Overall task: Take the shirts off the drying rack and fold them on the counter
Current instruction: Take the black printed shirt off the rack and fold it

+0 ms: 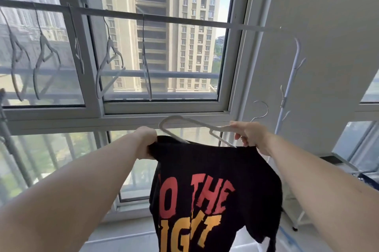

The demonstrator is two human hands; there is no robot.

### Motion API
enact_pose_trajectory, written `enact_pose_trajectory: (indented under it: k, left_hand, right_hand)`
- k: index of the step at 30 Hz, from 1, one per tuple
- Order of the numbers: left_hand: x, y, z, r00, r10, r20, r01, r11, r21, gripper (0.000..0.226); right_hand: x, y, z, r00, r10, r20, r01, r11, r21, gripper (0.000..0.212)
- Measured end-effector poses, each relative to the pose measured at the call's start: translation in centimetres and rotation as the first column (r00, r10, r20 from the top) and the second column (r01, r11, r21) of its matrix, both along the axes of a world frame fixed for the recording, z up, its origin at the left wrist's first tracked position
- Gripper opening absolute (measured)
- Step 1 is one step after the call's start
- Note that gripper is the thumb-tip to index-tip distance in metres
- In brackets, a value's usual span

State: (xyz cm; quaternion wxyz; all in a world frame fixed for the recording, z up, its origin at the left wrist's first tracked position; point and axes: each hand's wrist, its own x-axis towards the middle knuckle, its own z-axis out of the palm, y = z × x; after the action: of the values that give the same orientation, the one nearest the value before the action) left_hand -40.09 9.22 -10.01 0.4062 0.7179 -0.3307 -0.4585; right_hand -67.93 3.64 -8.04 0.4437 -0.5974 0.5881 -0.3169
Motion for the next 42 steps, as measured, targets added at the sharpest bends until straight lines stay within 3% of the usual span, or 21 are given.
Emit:
enact_pose_trajectory:
  k: [3, 6, 9, 11, 13, 15, 17, 19, 21, 23, 26, 28, 30, 33, 34, 38, 42]
  left_hand:
    - [-1.9, -0.4, 0.2, 0.997, -0.037, 0.074, 0.041, 0.998, -0.046, 0.021]
    - [-4.8, -1.0, 0.9, 0.98, -0.186, 0.065, 0.189, 0.981, -0.046, 0.013]
    - [-6.8, -1.7, 1.2, 0.874, -0.345, 0.342, 0.365, 0.931, 0.007, 0.018]
    - [-7.6, -2.2, 1.4, 0.755, -0.364, 0.545, 0.416, 0.909, 0.031, 0.031]
    - [-8.3, -2.5, 1.6, 0.686, -0.352, 0.637, 0.436, 0.9, 0.028, 0.034]
    - [-8.8, -2.6, 1.9, 0.655, -0.319, 0.684, 0.442, 0.897, -0.005, 0.034]
    - [-9.5, -2.9, 2.1, 0.673, -0.251, 0.695, 0.439, 0.892, -0.104, 0.033]
    - [-10.4, -2.8, 2.7, 0.714, -0.168, 0.679, 0.436, 0.866, -0.245, 0.044]
    - [-11.2, -3.2, 3.6, 0.719, -0.117, 0.685, 0.458, 0.821, -0.34, 0.061]
    - [-11.7, -3.8, 4.5, 0.677, -0.135, 0.724, 0.503, 0.803, -0.32, 0.064]
    - [-12.0, -4.4, 5.1, 0.605, -0.206, 0.769, 0.564, 0.792, -0.232, 0.033]
    - [-12.2, -4.3, 5.4, 0.597, -0.22, 0.771, 0.585, 0.777, -0.232, 0.026]
    - [-12.0, -4.0, 5.8, 0.638, -0.203, 0.743, 0.557, 0.787, -0.263, 0.025]
    - [-10.6, -4.1, 6.7, 0.708, -0.153, 0.689, 0.469, 0.831, -0.298, 0.023]
    - [-10.2, -4.1, 7.1, 0.722, -0.137, 0.678, 0.443, 0.844, -0.301, 0.021]
    - [-9.4, -3.9, 8.7, 0.778, -0.033, 0.628, 0.32, 0.88, -0.35, 0.028]
    - [-8.9, -3.4, 9.6, 0.824, 0.068, 0.562, 0.178, 0.911, -0.371, 0.036]
  right_hand:
    - [0.1, 0.0, 0.8, 0.989, -0.058, 0.136, 0.061, 0.998, -0.016, 0.041]
    - [0.8, 0.0, 1.8, 0.996, -0.001, 0.091, 0.009, 0.996, -0.094, 0.038]
    - [1.8, 0.1, 3.2, 0.993, 0.06, 0.097, -0.042, 0.983, -0.179, 0.031]
    - [2.2, 0.1, 4.8, 0.988, 0.068, 0.136, -0.031, 0.965, -0.259, 0.025]
    - [2.4, -0.5, 6.4, 0.985, 0.053, 0.165, 0.011, 0.931, -0.365, 0.018]
    - [2.0, -1.6, 7.6, 0.997, -0.019, 0.072, 0.053, 0.858, -0.511, 0.016]
    - [1.0, -2.1, 8.5, 0.985, -0.087, -0.148, -0.016, 0.811, -0.584, 0.015]
    - [0.2, -1.7, 8.4, 0.911, -0.032, -0.412, -0.19, 0.853, -0.486, 0.016]
    - [-0.3, -1.1, 7.3, 0.854, 0.11, -0.509, -0.304, 0.898, -0.317, 0.022]
    - [-0.4, -1.0, 6.1, 0.87, 0.211, -0.445, -0.339, 0.912, -0.232, 0.02]
    - [-0.5, -0.9, 5.5, 0.916, 0.272, -0.295, -0.346, 0.907, -0.239, 0.016]
    - [-1.0, -0.6, 6.0, 0.925, 0.308, -0.222, -0.359, 0.901, -0.243, 0.012]
    - [-2.0, -0.7, 6.5, 0.909, 0.313, -0.275, -0.376, 0.9, -0.221, 0.006]
    - [-4.4, -0.7, 7.0, 0.749, 0.237, -0.619, -0.357, 0.931, -0.076, 0.012]
    - [-5.1, -0.7, 7.1, 0.727, 0.253, -0.638, -0.333, 0.943, -0.007, 0.017]
    - [-5.7, -0.2, 8.4, 0.84, 0.383, -0.384, -0.371, 0.922, 0.107, 0.022]
    - [-3.8, -1.3, 9.9, 0.865, 0.275, -0.42, -0.336, 0.939, -0.076, 0.018]
